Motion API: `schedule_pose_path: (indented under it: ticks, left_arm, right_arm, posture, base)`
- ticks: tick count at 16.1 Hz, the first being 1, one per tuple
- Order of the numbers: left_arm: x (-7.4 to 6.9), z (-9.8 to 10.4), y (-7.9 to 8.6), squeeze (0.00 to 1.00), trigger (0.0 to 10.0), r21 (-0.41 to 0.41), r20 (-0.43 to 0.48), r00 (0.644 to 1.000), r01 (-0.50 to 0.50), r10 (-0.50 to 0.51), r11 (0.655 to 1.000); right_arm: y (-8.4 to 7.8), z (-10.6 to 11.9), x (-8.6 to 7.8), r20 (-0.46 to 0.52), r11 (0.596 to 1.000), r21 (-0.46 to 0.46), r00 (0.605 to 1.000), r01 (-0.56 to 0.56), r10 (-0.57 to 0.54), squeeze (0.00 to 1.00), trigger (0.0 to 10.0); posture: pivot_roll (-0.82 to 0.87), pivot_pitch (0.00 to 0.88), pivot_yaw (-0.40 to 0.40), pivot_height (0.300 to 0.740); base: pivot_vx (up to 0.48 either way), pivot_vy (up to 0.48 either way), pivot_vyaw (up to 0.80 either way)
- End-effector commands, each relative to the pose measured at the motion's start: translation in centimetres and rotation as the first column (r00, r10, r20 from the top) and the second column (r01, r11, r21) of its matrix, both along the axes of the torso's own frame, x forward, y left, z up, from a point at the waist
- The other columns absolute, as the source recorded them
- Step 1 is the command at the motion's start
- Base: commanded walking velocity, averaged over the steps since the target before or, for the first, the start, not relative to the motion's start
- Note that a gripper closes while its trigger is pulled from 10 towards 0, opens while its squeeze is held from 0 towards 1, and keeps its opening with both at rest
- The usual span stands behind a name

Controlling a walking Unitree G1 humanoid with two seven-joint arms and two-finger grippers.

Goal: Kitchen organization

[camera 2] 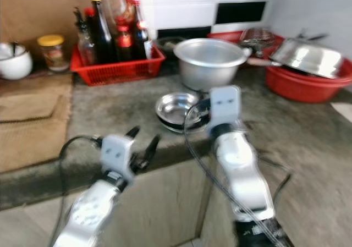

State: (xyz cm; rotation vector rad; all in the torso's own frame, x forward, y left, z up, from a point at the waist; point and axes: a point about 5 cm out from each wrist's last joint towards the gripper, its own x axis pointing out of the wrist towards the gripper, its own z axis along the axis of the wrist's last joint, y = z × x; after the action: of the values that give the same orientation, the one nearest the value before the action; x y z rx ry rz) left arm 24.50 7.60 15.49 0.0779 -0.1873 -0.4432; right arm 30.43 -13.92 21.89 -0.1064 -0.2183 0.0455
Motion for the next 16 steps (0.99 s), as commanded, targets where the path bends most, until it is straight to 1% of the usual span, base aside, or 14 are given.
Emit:
schedule_pose_path:
  ticks: [1, 4, 6, 8, 9, 10, 11, 12, 14, 15, 16]
  left_arm:
    - [0.0, -0.1, 0.6, 0.00, 10.0, 0.017, 0.000, 1.000, -0.017, 0.017, 1.000]
    - [0.0, 0.0, 0.5, 0.00, 10.0, 0.017, 0.000, 1.000, -0.018, 0.018, 1.000]
    - [0.0, -0.1, 0.5, 0.00, 10.0, 0.014, -0.002, 1.000, -0.017, 0.017, 1.000]
    - [-0.1, -0.1, 0.4, 0.00, 10.0, 0.012, -0.005, 1.000, -0.013, 0.013, 1.000]
    - [-0.2, -0.1, 0.3, 0.00, 10.0, 0.011, -0.006, 1.000, -0.011, 0.011, 1.000]
    - [-0.2, -0.1, 0.3, 0.00, 10.0, 0.011, -0.006, 1.000, -0.011, 0.011, 1.000]
    - [-0.3, -0.1, 0.3, 0.00, 10.0, 0.010, -0.008, 1.000, -0.006, 0.006, 1.000]
    - [-0.4, -0.1, 0.2, 0.00, 10.0, 0.009, -0.012, 1.000, -0.002, 0.002, 1.000]
    - [-0.5, -0.1, 0.2, 0.00, 10.0, 0.008, -0.015, 1.000, 0.001, -0.001, 1.000]
    - [-0.6, -0.1, 0.1, 0.00, 10.0, 0.005, -0.018, 1.000, 0.004, -0.004, 1.000]
    - [-0.8, -0.2, 0.0, 0.00, 10.0, 0.002, -0.025, 1.000, 0.014, -0.014, 1.000]
  right_arm:
    - [0.4, 0.2, 0.1, 0.005, 1.000, 0.001, 1.000, -0.005, 0.005, 0.00, 10.0]
    - [0.4, 0.1, 0.3, -0.009, 1.000, -0.001, 1.000, -0.008, 0.008, 0.00, 10.0]
    - [0.4, 0.1, 0.6, -0.024, 1.000, 0.005, 1.000, -0.007, 0.007, 0.00, 10.0]
    - [0.0, -0.7, 1.4, -0.106, 1.000, -0.020, 0.994, 0.013, -0.015, 0.00, 10.0]
    - [-0.3, -1.2, 2.0, -0.166, 0.999, -0.031, 0.985, 0.032, -0.037, 0.00, 10.0]
    - [-0.3, -1.2, 2.0, -0.166, 0.999, -0.031, 0.985, 0.032, -0.037, 0.00, 10.0]
    - [-0.6, -1.4, 2.8, -0.209, 0.998, -0.043, 0.976, 0.056, -0.064, 0.00, 10.0]
    - [-1.0, -1.5, 3.4, -0.250, 0.996, -0.050, 0.964, 0.078, -0.088, 1.00, 10.0]
    - [-1.3, -1.6, 3.7, -0.276, 0.995, -0.049, 0.956, 0.085, -0.095, 1.00, 10.0]
    - [-1.5, -1.5, 3.9, -0.284, 0.994, -0.034, 0.953, 0.102, -0.107, 1.00, 10.0]
    - [-1.9, -1.0, 4.2, -0.292, 0.991, -0.014, 0.947, 0.135, -0.133, 0.33, 10.0]
  posture:
    - [0.06, 0.017, -0.073, 0.740]
    - [0.06, 0.021, -0.074, 0.740]
    - [0.06, 0.023, -0.074, 0.740]
    - [0.06, 0.028, -0.075, 0.740]
    - [0.06, 0.032, -0.076, 0.740]
    - [0.06, 0.032, -0.076, 0.740]
    - [0.06, 0.038, -0.081, 0.740]
    - [0.06, 0.041, -0.081, 0.740]
    - [0.06, 0.045, -0.084, 0.740]
    - [0.06, 0.050, -0.085, 0.740]
    - [0.06, 0.054, -0.086, 0.740]
  base:
    - [0.000, 0.000, 0.63]
    - [0.000, 0.000, 0.78]
    - [0.000, 0.000, 0.00]
    - [0.000, 0.000, 0.00]
    - [0.000, 0.000, 0.00]
    - [0.000, 0.000, 0.00]
    - [0.000, 0.000, 0.00]
    - [0.000, 0.000, 0.00]
    - [0.000, 0.000, 0.00]
    - [0.000, 0.000, 0.00]
    - [0.000, 0.000, 0.00]
